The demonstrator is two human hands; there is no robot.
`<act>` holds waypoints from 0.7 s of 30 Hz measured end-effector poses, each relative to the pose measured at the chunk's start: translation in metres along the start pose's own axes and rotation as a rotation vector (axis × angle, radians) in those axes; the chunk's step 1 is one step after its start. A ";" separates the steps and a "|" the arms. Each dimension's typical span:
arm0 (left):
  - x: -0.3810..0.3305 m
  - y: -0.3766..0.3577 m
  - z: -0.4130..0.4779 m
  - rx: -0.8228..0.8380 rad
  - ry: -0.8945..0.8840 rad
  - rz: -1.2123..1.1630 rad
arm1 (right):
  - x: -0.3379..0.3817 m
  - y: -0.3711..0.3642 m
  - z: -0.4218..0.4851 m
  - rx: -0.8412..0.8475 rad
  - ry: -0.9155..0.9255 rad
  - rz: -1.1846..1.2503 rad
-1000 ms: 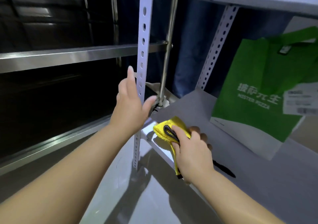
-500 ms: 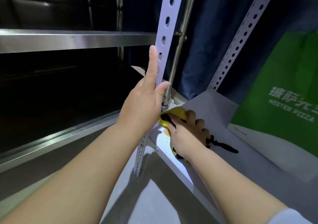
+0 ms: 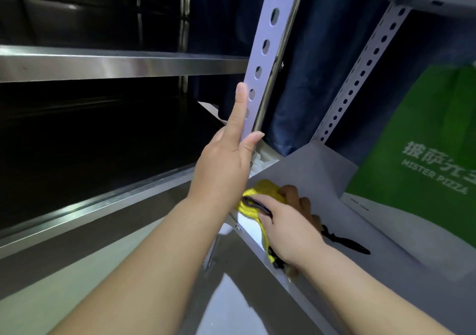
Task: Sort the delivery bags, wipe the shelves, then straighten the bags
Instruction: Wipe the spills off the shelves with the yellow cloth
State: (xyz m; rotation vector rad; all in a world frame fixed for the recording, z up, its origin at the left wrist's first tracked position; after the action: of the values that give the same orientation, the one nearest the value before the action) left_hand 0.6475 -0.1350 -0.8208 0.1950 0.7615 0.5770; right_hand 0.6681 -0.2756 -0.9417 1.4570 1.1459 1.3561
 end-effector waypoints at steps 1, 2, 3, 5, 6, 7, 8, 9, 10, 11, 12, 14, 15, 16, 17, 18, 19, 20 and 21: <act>0.000 0.000 0.000 -0.006 0.005 0.004 | 0.005 0.000 0.004 -0.043 -0.031 -0.062; 0.000 -0.001 -0.001 -0.011 0.010 0.006 | 0.009 0.002 0.004 -0.096 -0.057 -0.131; 0.000 -0.001 -0.001 -0.015 0.014 0.004 | 0.013 0.006 0.000 -0.149 -0.068 -0.178; 0.002 -0.001 -0.002 -0.019 0.026 -0.002 | 0.013 0.008 -0.014 -0.195 -0.045 -0.181; 0.003 -0.001 -0.002 -0.018 0.035 -0.006 | 0.009 0.007 -0.024 -0.190 -0.012 -0.161; 0.004 -0.001 -0.003 -0.021 0.043 -0.014 | 0.005 0.005 -0.035 -0.178 0.034 -0.152; 0.005 0.000 -0.003 -0.028 0.049 -0.024 | 0.000 0.004 -0.046 -0.164 0.083 -0.159; 0.005 0.001 -0.003 -0.035 0.054 -0.035 | -0.005 0.003 -0.055 -0.144 0.119 -0.168; 0.005 0.002 -0.004 -0.039 0.057 -0.040 | -0.012 0.002 -0.061 -0.120 0.134 -0.171; 0.004 0.003 -0.004 -0.039 0.055 -0.037 | -0.019 0.003 -0.063 -0.094 0.126 -0.160; 0.003 0.003 -0.004 -0.038 0.050 -0.027 | -0.024 0.005 -0.060 -0.072 0.104 -0.128; 0.001 0.003 -0.003 -0.038 0.037 -0.015 | -0.025 0.008 -0.045 -0.057 0.035 -0.061; 0.000 0.003 -0.004 -0.048 0.040 -0.018 | -0.021 0.009 -0.035 -0.074 -0.002 -0.068; 0.001 0.003 -0.004 -0.062 0.048 -0.021 | -0.015 0.009 -0.026 -0.102 -0.034 -0.098; 0.002 0.003 -0.005 -0.076 0.058 -0.020 | -0.009 0.009 -0.020 -0.134 -0.059 -0.138; 0.003 0.003 -0.005 -0.083 0.063 -0.013 | -0.004 0.008 -0.017 -0.163 -0.076 -0.170; 0.002 0.002 -0.005 -0.082 0.062 -0.003 | -0.001 0.008 -0.018 -0.177 -0.082 -0.182; 0.002 0.000 -0.006 -0.080 0.059 0.004 | -0.001 0.006 -0.021 -0.172 -0.074 -0.173; 0.001 -0.001 -0.006 -0.083 0.057 0.007 | -0.003 0.004 -0.027 -0.156 -0.052 -0.152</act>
State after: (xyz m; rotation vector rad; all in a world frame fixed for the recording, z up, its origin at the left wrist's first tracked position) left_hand 0.6444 -0.1352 -0.8259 0.1044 0.7908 0.6217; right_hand 0.6415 -0.2802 -0.9368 1.2614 1.0701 1.2657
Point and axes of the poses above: each hand's wrist, its own z-axis towards the middle knuckle, its own y-axis out of the back of the hand, x = y × z, the point moved 10 cm from there along z, towards the middle knuckle, and after that the axes turned 14 degrees about -y, right-handed, at the moved point
